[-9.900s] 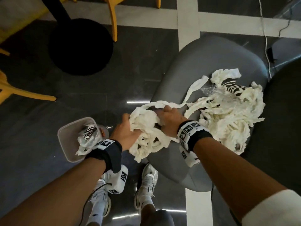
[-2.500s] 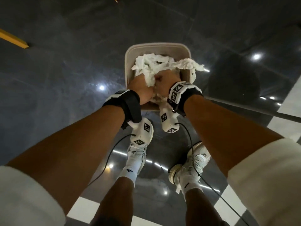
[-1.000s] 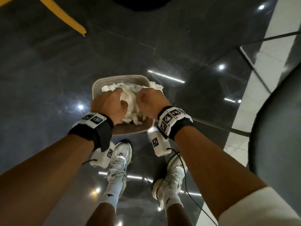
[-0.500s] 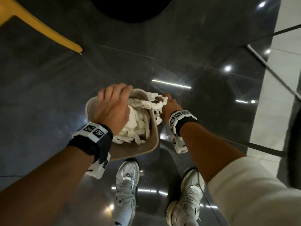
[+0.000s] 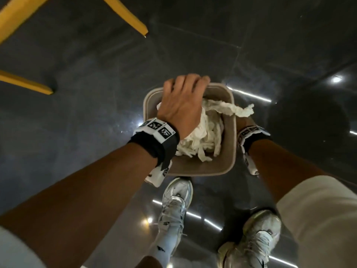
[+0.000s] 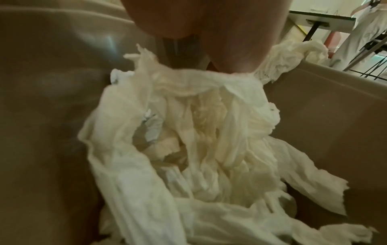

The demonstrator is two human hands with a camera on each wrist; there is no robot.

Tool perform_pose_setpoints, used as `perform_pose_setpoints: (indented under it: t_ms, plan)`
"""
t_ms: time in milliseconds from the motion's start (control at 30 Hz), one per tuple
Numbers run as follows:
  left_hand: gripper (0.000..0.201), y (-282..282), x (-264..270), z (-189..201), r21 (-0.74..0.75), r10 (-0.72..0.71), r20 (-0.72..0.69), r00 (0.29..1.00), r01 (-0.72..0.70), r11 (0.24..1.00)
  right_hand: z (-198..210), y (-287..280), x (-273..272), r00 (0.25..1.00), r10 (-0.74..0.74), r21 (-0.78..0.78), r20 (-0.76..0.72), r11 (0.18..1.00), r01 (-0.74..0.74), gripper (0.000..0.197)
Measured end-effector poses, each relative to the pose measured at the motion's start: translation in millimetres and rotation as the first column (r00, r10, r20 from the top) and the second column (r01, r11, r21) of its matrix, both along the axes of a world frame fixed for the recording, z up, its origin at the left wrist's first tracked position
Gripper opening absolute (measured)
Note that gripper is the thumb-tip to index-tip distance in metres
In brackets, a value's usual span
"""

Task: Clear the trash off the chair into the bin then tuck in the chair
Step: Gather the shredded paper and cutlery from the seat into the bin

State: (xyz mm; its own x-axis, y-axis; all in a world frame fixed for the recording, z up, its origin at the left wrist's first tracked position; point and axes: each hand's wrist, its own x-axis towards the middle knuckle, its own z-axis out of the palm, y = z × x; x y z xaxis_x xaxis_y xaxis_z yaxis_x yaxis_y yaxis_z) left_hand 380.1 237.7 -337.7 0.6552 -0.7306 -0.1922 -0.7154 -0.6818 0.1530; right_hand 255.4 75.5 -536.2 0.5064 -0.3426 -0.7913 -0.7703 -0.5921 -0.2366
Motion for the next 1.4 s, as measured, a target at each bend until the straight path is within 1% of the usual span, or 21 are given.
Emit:
perform_pose_setpoints:
  t_ms: [67,167,233,267,333,367,400,433,467,500,533,567,633,667,733,867,1000,1133,1233,1300,1400]
  plan:
    - [0.061,0.9,-0.5,1.7,-0.022,0.004,-0.023,1.000,-0.005,1.000,58.0,-6.9,9.1,0.995,-0.098,0.038,-0.008,0.994,0.098,0.037]
    - [0.059,2.7,0.8,10.6,-0.027,0.025,-0.064,0.998,-0.027,0.999,89.5,-13.3,-3.5,0.980,-0.196,-0.046,0.031,0.979,0.197,0.025]
    - [0.057,7.9,2.6,20.8,-0.002,0.119,-0.062,0.991,-0.119,0.993,124.9,-15.5,-10.8,0.927,-0.368,0.000,0.069,0.930,0.369,0.021]
    - [0.057,11.3,2.6,26.5,0.012,0.180,-0.071,0.981,-0.180,0.984,144.0,-15.0,-12.9,0.882,-0.455,0.056,0.120,0.890,0.452,0.021]
    - [0.056,17.9,1.7,38.5,0.061,0.286,-0.131,0.949,-0.280,0.958,184.4,-8.8,-11.1,0.717,-0.631,0.197,0.297,0.775,0.600,0.024]
    - [0.057,21.2,0.5,45.0,0.102,0.322,-0.167,0.932,-0.309,0.946,201.5,-3.7,-7.9,0.621,-0.684,0.286,0.382,0.727,0.625,0.025]
    - [0.059,23.6,-0.2,51.3,0.142,0.347,-0.195,0.917,-0.324,0.935,219.9,2.1,-2.0,0.581,-0.669,0.327,0.463,0.738,0.590,0.028]
    - [0.062,25.4,-0.3,56.5,0.179,0.368,-0.219,0.904,-0.333,0.926,240.7,11.7,6.6,0.581,-0.599,0.323,0.551,0.795,0.514,0.036]
    - [0.065,25.5,0.5,61.6,0.203,0.382,-0.243,0.892,-0.339,0.919,256.4,21.1,18.2,0.627,-0.484,0.286,0.611,0.873,0.396,0.042]
    - [0.067,24.9,1.7,65.7,0.219,0.390,-0.265,0.882,-0.339,0.915,269.2,31.0,30.3,0.690,-0.320,0.223,0.650,0.948,0.229,0.045]
    - [0.068,25.0,3.3,68.7,0.232,0.393,-0.288,0.873,-0.335,0.913,276.3,43.5,41.6,0.744,-0.133,0.158,0.655,0.987,0.037,0.044]
    - [0.070,26.3,5.3,70.7,0.240,0.391,-0.311,0.866,-0.326,0.914,278.0,56.5,50.4,0.789,0.060,0.098,0.612,0.984,-0.151,0.042]
    - [0.074,32.0,8.7,69.4,0.249,0.370,-0.330,0.868,-0.298,0.922,264.2,83.1,59.1,0.847,0.354,0.055,0.396,0.912,-0.407,0.038]
    - [0.078,35.7,9.6,66.4,0.243,0.344,-0.319,0.883,-0.275,0.930,247.1,92.2,58.7,0.851,0.444,0.042,0.282,0.880,-0.473,0.036]
    - [0.085,44.7,8.7,59.2,0.210,0.288,-0.301,0.909,-0.232,0.950,213.5,101.9,51.5,0.848,0.516,0.005,0.118,0.854,-0.520,0.038]
    - [0.088,68.1,4.7,48.3,0.122,0.205,-0.323,0.924,-0.174,0.977,178.6,107.6,30.5,0.863,0.505,0.078,-0.013,0.861,-0.503,0.045]
    - [0.084,74.9,3.5,64.7,0.170,0.219,-0.341,0.914,-0.170,0.971,202.0,112.2,12.2,0.875,0.482,0.086,0.046,0.870,-0.485,0.073]
    - [0.069,56.3,-3.2,112.1,0.165,0.295,-0.404,0.866,-0.249,0.954,269.7,105.9,5.4,0.935,0.334,0.181,0.117,0.919,-0.351,0.076]
    - [0.058,33.3,-15.1,148.7,0.156,0.306,-0.461,0.833,-0.263,0.952,333.8,90.8,-6.0,0.975,0.114,0.212,0.190,0.965,-0.154,0.069]
    - [0.053,13.2,-30.6,173.1,0.137,0.283,-0.523,0.804,-0.248,0.959,377.6,73.5,-19.0,0.969,-0.062,0.219,0.239,0.976,0.008,0.059]
    - [0.042,-25.3,-65.4,207.6,0.053,0.175,-0.545,0.820,-0.175,0.983,439.5,37.5,-53.4,0.924,-0.236,0.234,0.300,0.957,0.169,0.039]
